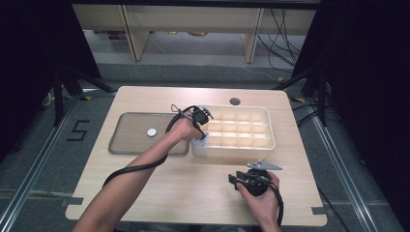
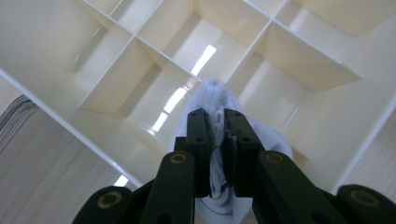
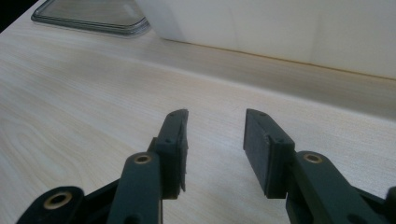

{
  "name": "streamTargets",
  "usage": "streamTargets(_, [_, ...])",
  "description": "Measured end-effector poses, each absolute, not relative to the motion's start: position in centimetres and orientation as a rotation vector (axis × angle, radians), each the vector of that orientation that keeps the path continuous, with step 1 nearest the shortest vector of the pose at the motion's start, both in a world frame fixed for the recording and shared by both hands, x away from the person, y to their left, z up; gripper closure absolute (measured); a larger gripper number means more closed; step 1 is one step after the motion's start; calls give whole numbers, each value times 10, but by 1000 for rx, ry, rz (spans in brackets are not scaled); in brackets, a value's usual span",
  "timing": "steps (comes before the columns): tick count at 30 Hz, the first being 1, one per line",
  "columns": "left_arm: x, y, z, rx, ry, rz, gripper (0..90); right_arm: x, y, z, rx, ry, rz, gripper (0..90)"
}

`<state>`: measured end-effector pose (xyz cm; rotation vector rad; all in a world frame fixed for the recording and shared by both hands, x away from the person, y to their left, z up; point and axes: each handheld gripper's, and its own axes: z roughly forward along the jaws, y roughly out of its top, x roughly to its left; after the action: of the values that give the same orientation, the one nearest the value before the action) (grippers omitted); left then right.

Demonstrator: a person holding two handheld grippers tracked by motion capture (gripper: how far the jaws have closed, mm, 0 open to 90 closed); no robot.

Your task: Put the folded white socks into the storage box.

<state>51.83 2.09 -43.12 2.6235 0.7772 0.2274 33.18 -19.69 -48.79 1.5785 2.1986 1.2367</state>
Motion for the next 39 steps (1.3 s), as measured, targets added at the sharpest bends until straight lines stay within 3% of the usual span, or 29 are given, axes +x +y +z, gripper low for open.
streamTargets(13, [515,22,-432,2612,765,256,778,335,-201,-488,1539,2180,1230,583])
streamTargets(21, [508,31,-421,2501,811,215,663,335,-202,-488,1553,2175,1249,571])
streamTargets(30, [502,41,-415,2431,824,298,513,334,-201,-489,1573,2169,1257,566])
streamTargets(39, [493,53,-408,2403,822,335,431,333,-201,-488,1574,2176,1241,561])
